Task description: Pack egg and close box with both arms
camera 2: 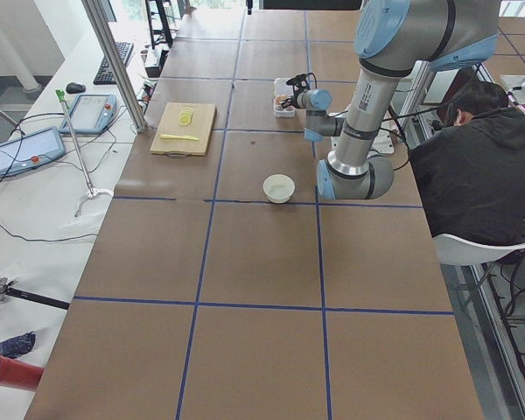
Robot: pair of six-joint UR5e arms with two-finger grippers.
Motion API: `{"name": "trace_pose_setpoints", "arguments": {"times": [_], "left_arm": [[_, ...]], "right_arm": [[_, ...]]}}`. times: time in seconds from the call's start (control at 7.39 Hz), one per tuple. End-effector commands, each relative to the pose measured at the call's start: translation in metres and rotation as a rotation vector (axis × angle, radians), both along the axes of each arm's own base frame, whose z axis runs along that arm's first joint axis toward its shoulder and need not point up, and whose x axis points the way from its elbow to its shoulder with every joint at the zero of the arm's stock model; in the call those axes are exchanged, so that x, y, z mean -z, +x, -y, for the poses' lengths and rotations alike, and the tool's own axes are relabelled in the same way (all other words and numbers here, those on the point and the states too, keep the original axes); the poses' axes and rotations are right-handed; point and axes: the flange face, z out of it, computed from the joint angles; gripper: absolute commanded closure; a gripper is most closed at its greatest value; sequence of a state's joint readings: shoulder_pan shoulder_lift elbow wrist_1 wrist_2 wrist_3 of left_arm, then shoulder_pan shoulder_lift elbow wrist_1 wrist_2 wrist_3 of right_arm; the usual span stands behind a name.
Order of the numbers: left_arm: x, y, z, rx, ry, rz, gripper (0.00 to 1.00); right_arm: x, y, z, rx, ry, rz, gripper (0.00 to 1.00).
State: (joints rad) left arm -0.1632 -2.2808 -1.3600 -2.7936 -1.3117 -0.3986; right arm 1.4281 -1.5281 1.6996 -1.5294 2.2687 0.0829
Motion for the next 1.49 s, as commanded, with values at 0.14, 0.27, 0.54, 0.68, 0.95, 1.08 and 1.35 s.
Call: {"name": "trace_pose_setpoints", "arguments": {"times": [0.14, 0.27, 0.54, 0.68, 0.95, 1.08, 1.35], "left_arm": [[0.003, -0.003, 0.000, -0.005, 0.000, -0.011, 0.00], [0.010, -0.009, 0.001, -0.006, 0.000, -0.025, 0.00], [0.010, -0.031, 0.047, -0.048, 0.008, -0.005, 0.00], [0.011, -0.051, 0.077, -0.095, -0.026, 0.037, 0.00], [0.015, -0.132, 0.129, -0.117, -0.150, 0.218, 0.00], [0.017, -0.186, 0.159, -0.099, -0.235, 0.325, 0.00], [0.009, -0.335, 0.243, 0.020, -0.396, 0.465, 0.01]], "right_arm": [[0.000, 0.000, 0.000, 0.000, 0.000, 0.000, 0.00], [0.000, 0.000, 0.000, 0.001, 0.001, 0.000, 0.00], [0.000, 0.000, 0.000, 0.000, 0.000, 0.000, 0.00], [-0.001, 0.000, -0.001, 0.000, -0.003, 0.000, 0.00], [-0.001, 0.000, -0.001, 0.000, -0.003, 0.000, 0.00], [-0.001, 0.000, -0.001, 0.000, -0.003, 0.000, 0.00], [-0.002, 0.000, -0.001, 0.002, -0.002, -0.001, 0.00]]}}
